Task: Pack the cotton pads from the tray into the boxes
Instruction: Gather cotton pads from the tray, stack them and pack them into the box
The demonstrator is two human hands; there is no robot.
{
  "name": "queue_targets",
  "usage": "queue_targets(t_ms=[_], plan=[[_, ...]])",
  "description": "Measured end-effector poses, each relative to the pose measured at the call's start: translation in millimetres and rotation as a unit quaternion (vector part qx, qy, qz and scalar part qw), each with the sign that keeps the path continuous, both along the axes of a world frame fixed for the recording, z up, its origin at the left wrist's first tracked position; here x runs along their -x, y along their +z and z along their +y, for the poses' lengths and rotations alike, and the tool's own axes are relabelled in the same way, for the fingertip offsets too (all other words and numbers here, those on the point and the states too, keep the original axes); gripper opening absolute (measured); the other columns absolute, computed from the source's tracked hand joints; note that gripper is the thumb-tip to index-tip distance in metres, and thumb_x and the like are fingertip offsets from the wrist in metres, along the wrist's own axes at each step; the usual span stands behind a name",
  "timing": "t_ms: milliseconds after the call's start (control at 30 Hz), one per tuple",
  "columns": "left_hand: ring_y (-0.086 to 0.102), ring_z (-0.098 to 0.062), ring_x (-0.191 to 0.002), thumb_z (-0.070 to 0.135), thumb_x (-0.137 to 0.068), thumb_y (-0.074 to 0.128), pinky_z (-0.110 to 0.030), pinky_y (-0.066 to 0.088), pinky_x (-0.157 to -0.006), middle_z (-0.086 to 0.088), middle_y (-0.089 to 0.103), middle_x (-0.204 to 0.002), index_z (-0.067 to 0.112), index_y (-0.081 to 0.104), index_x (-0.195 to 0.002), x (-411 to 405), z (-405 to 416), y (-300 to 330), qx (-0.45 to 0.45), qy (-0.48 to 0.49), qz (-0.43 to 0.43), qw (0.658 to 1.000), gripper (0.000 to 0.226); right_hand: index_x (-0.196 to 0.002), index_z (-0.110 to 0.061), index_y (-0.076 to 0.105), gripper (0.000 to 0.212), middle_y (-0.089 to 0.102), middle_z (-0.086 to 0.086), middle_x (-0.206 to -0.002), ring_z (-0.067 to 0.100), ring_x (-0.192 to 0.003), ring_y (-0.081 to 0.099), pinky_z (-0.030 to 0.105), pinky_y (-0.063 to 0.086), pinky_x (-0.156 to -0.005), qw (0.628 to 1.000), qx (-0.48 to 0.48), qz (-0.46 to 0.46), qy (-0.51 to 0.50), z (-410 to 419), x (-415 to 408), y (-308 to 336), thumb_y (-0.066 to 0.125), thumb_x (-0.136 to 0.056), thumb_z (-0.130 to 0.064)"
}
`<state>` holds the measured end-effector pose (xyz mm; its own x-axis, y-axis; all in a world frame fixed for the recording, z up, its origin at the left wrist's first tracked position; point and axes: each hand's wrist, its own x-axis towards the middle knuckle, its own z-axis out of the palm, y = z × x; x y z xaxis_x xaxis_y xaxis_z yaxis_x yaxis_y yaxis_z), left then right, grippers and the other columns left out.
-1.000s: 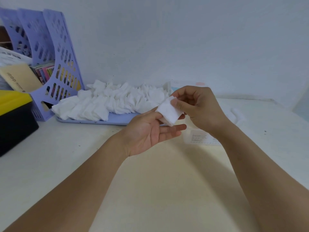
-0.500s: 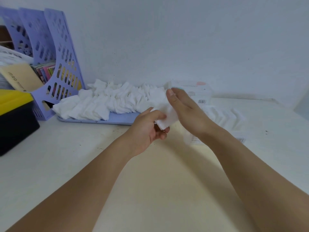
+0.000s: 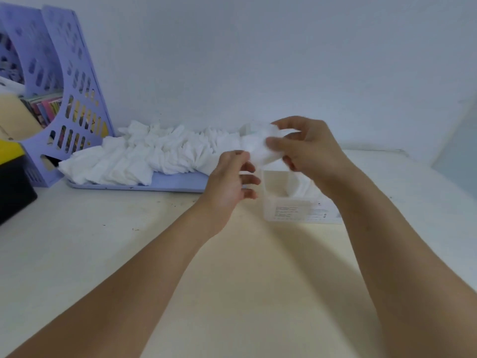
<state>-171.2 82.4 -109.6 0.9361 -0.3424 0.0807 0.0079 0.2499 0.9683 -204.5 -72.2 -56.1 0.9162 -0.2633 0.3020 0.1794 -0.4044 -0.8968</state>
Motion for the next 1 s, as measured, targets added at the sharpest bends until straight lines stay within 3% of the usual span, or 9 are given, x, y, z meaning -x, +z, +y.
queue_targets(t_ms=[33, 100, 167, 333, 533, 633, 767, 867, 1000], plan=[[0.058, -0.011, -0.079, 0.026, -0.102, 0.052, -0.025, 0.048, -0.064, 0.001, 0.057, -0.105, 0.020, 0.052, -0.116, 0.0, -1.1, -5.7, -0.102, 0.041, -0.103, 0.989, 0.015, -0.104, -0.016, 0.072, 0.022, 0.070, 0.001, -0.076, 0.013, -0.059, 0.061, 0.024, 0.044, -0.058, 0.998, 0.009, -0.007, -0.069, -9.2, -1.1, 1.1, 0.077, -0.082, -0.016], [0.054, -0.008, -0.101, 0.035, -0.099, 0.058, -0.020, 0.046, -0.081, 0.013, 0.055, -0.117, 0.029, 0.048, -0.128, -2.7, 1.8, -21.2, -0.275, 0.060, -0.319, 0.905, 0.032, -0.099, -0.018, 0.073, 0.022, 0.074, 0.003, -0.088, 0.014, -0.071, 0.069, 0.024, 0.048, -0.062, 0.987, 0.055, 0.015, -0.147, -21.9, -2.6, 1.6, 0.079, -0.077, -0.020], [0.047, -0.010, -0.112, 0.041, -0.096, 0.062, -0.026, 0.043, -0.091, 0.017, 0.053, -0.124, 0.032, 0.045, -0.135, -3.9, 4.4, -28.6, -0.330, 0.030, -0.394, 0.858, 0.044, -0.098, -0.019, 0.072, 0.022, 0.074, 0.002, -0.089, 0.014, -0.070, 0.071, 0.027, 0.056, -0.063, 0.985, 0.083, 0.068, -0.137, -25.1, -2.1, 0.0, 0.080, -0.077, -0.021], [0.047, -0.009, -0.112, 0.062, -0.089, 0.055, -0.035, 0.048, -0.090, 0.017, 0.049, -0.127, 0.032, 0.047, -0.129, -6.3, 6.8, -28.7, -0.363, 0.025, -0.424, 0.829, 0.050, -0.091, -0.021, 0.060, 0.027, 0.068, -0.001, -0.087, 0.022, -0.078, 0.070, 0.038, 0.059, -0.073, 0.944, 0.274, 0.108, -0.148, -17.8, -12.7, -17.8, 0.079, -0.073, -0.026], [0.044, -0.012, -0.113, 0.061, -0.094, 0.046, -0.039, 0.049, -0.088, 0.019, 0.043, -0.135, 0.030, 0.062, -0.105, -11.2, 9.5, -30.3, -0.415, -0.007, -0.480, 0.773, 0.036, -0.081, -0.016, 0.059, 0.022, 0.059, 0.002, -0.077, 0.027, -0.071, 0.060, 0.027, 0.037, -0.058, 0.872, 0.416, 0.133, -0.221, -17.3, -21.5, -30.9, 0.077, -0.072, -0.024], [0.047, -0.013, -0.107, 0.060, -0.095, 0.046, -0.040, 0.050, -0.084, 0.018, 0.047, -0.128, 0.028, 0.061, -0.099, -12.1, 8.4, -32.3, -0.407, -0.008, -0.493, 0.769, 0.035, -0.078, -0.014, 0.059, 0.019, 0.056, 0.001, -0.072, 0.024, -0.068, 0.056, 0.025, 0.031, -0.052, 0.860, 0.432, 0.115, -0.247, -17.6, -21.4, -31.5, 0.076, -0.070, -0.021], [0.049, -0.014, -0.103, 0.055, -0.096, 0.048, -0.041, 0.050, -0.085, 0.018, 0.048, -0.121, 0.026, 0.060, -0.096, -13.8, 6.5, -33.3, -0.382, -0.013, -0.492, 0.782, 0.032, -0.071, -0.024, 0.072, 0.012, 0.068, -0.007, -0.079, 0.014, -0.083, 0.060, 0.031, 0.050, -0.067, 0.900, 0.419, 0.047, -0.107, -12.3, -17.6, -25.2, 0.077, -0.076, -0.034], [0.050, -0.015, -0.103, 0.051, -0.097, 0.051, -0.040, 0.049, -0.085, 0.016, 0.047, -0.120, 0.025, 0.059, -0.096, -13.2, 5.5, -34.8, -0.374, -0.014, -0.488, 0.788, 0.028, -0.069, -0.019, 0.076, 0.021, 0.067, -0.001, -0.066, 0.018, -0.072, 0.062, 0.033, 0.052, -0.061, 0.878, 0.459, 0.133, -0.019, -8.5, -15.0, -22.6, 0.074, -0.077, -0.038], [0.051, -0.015, -0.102, 0.057, -0.096, 0.045, -0.040, 0.051, -0.081, 0.017, 0.044, -0.119, 0.026, 0.057, -0.096, -13.6, 4.3, -35.7, -0.378, -0.008, -0.492, 0.785, 0.033, -0.070, -0.022, 0.073, 0.017, 0.060, -0.003, -0.062, 0.018, -0.070, 0.063, 0.027, 0.043, -0.058, 0.836, 0.510, 0.201, -0.041, -13.2, -17.5, -20.7, 0.075, -0.079, -0.036]])
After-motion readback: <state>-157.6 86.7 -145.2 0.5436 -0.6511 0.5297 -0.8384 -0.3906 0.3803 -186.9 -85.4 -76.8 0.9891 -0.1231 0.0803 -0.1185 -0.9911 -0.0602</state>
